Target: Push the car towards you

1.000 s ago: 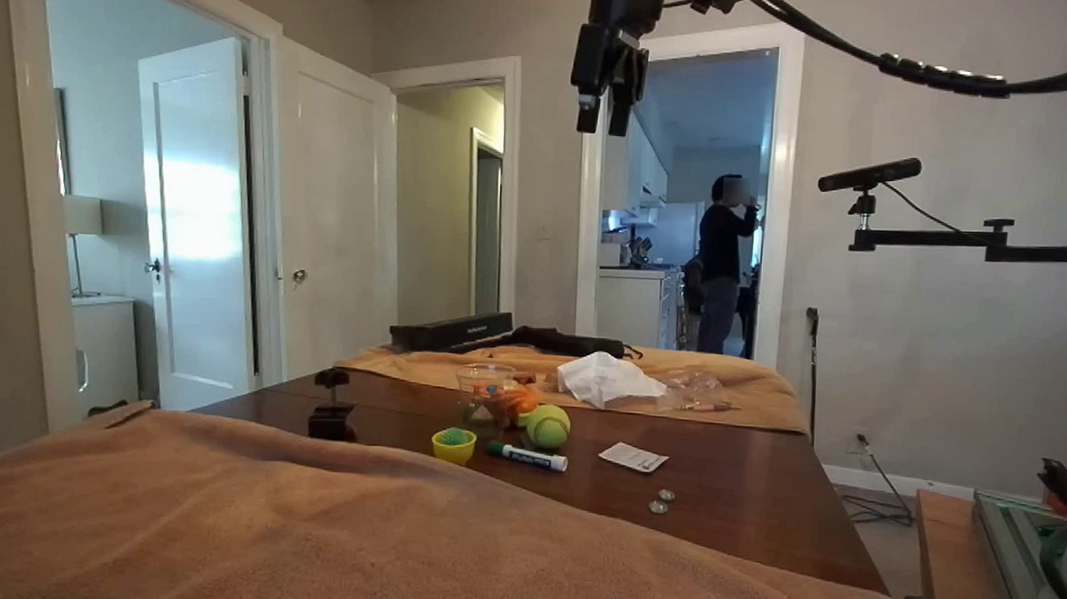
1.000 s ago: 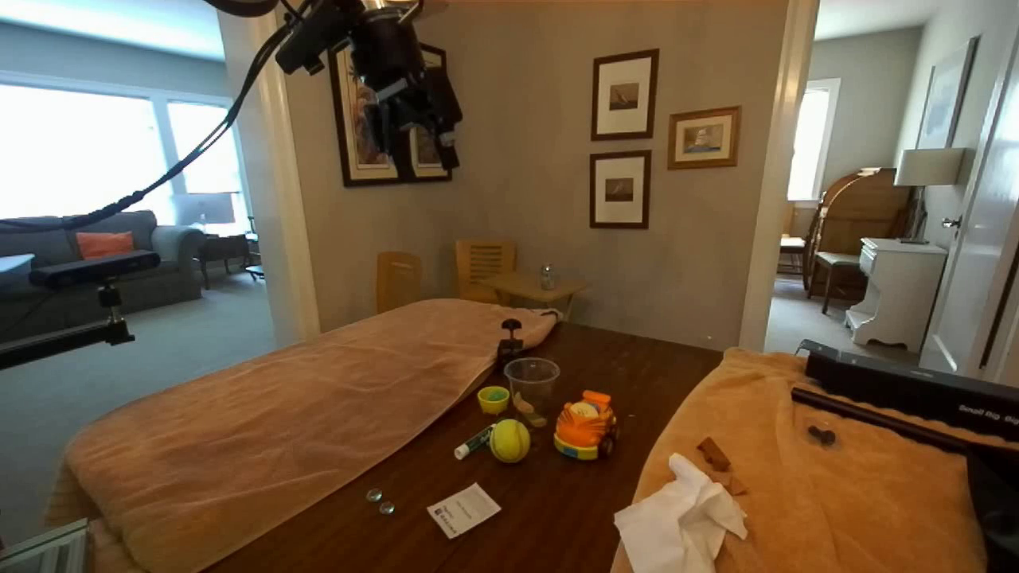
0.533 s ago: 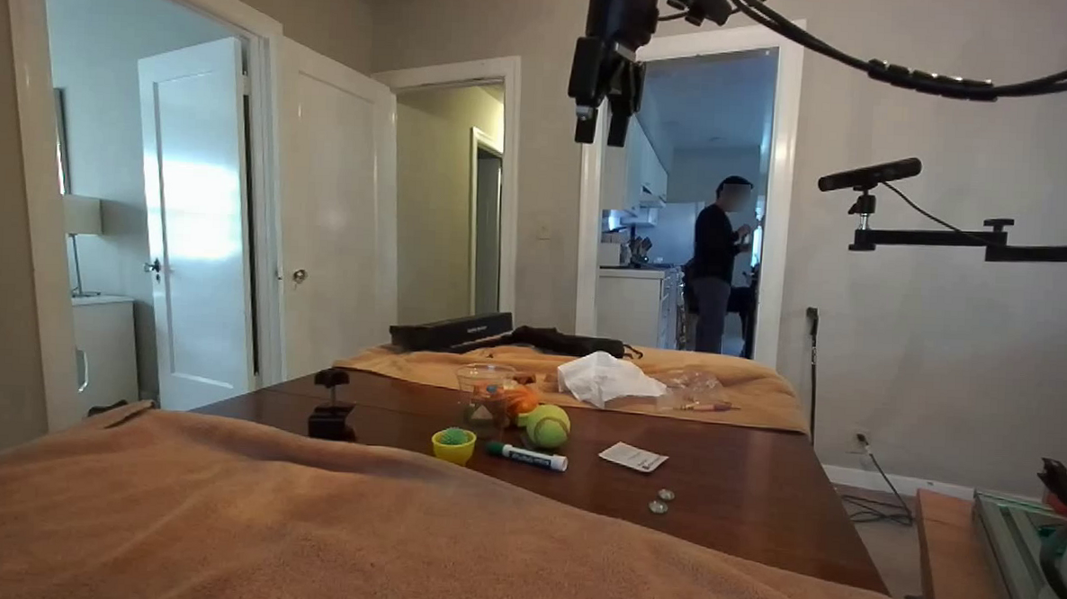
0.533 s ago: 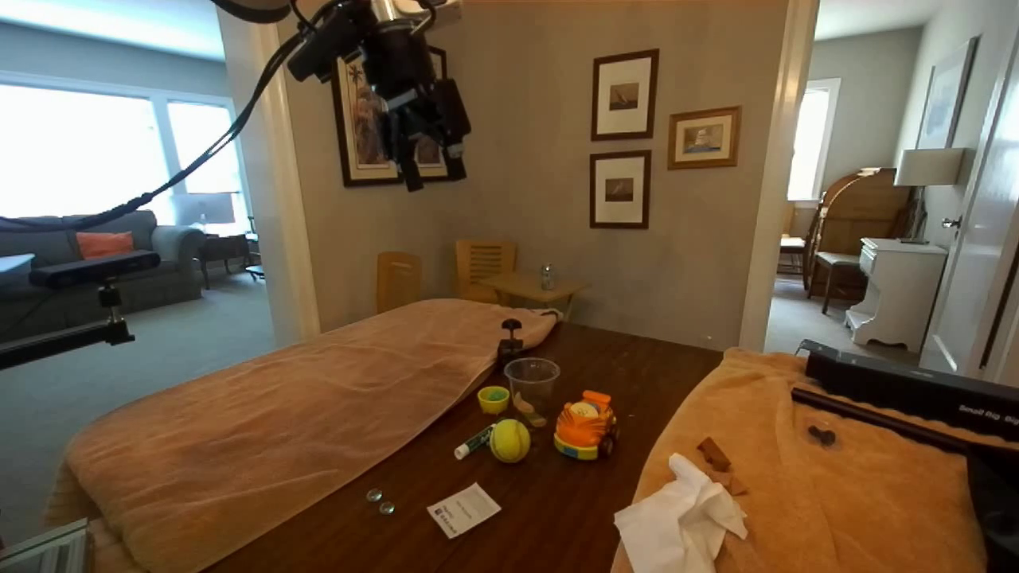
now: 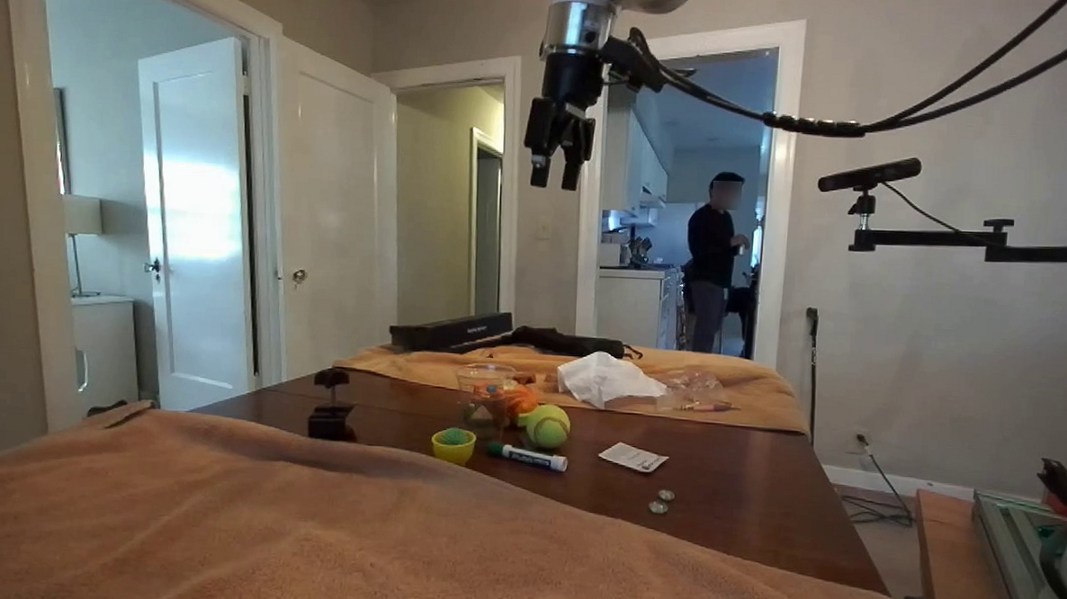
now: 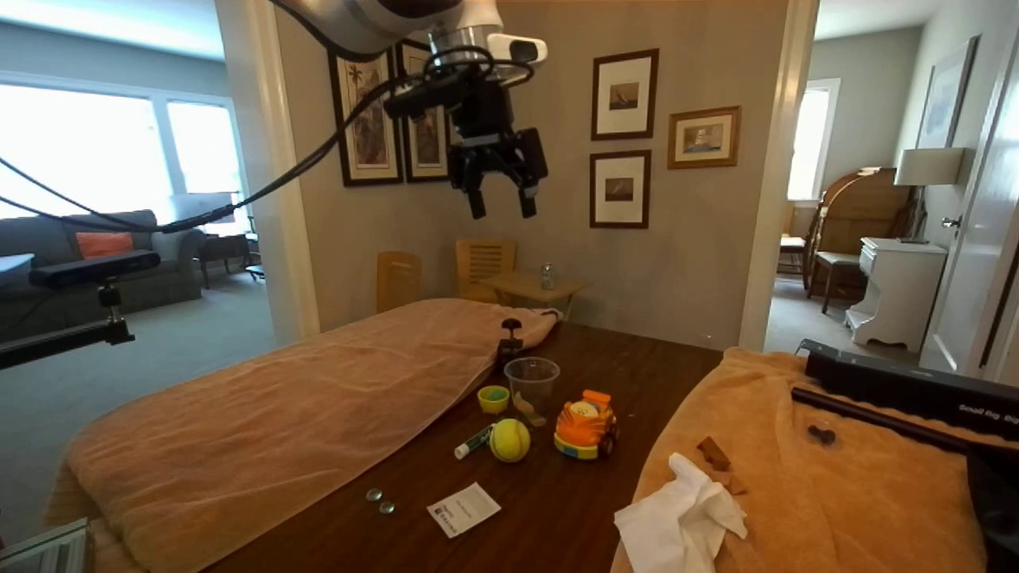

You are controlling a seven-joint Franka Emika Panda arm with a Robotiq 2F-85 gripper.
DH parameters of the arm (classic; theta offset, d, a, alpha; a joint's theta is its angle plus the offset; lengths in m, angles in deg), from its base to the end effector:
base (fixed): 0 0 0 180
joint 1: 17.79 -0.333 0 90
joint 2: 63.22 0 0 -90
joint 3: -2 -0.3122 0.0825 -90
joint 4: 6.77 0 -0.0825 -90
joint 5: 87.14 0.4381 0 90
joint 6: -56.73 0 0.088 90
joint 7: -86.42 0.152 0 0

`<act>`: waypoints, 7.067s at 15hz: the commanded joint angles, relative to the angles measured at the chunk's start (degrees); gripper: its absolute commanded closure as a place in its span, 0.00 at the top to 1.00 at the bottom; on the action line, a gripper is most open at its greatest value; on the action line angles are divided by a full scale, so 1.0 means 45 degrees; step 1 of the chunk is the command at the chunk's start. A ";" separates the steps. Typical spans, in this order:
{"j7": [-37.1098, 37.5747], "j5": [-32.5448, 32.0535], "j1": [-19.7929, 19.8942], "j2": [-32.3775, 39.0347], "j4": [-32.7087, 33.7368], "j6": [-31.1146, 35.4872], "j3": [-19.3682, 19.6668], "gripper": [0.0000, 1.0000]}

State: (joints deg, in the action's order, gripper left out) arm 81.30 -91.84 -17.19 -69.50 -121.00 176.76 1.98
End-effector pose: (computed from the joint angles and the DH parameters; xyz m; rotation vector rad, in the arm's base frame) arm 0.6079 -0.0133 0.4659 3.0351 0.1714 0.3155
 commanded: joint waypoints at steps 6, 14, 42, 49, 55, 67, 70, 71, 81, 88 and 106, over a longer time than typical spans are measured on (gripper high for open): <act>-0.0805 0.0010 0.0156 0.2585 0.1922 0.1011 0.0336 1.00; -0.1190 0.0507 0.0287 0.3595 0.2721 0.1418 0.0330 1.00; -0.2632 0.1131 0.1293 1.0004 0.6852 0.3025 -0.0160 1.00; -0.2675 0.0976 0.1247 1.1606 0.8507 0.2776 -0.0285 1.00; -0.2763 0.0979 0.1263 1.2743 0.9927 0.2441 -0.0357 0.44; -0.2393 0.0592 0.0784 1.4187 1.1736 0.0701 -0.0075 0.00; -0.2248 0.0480 0.0699 1.4347 1.2003 0.0141 0.0094 0.00; -0.2250 0.0459 0.0697 1.4385 1.2075 -0.0037 0.0120 0.00; -0.2139 0.0383 0.0718 1.3865 1.1420 -0.1190 0.0248 0.00; -0.2137 0.0396 0.0735 1.3282 1.0465 -0.1227 0.0229 0.00; -0.0773 0.0484 0.0923 0.8312 0.0944 0.6055 0.0511 0.00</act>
State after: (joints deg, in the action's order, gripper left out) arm 77.41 -88.70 -13.39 -24.22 -105.62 199.31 3.81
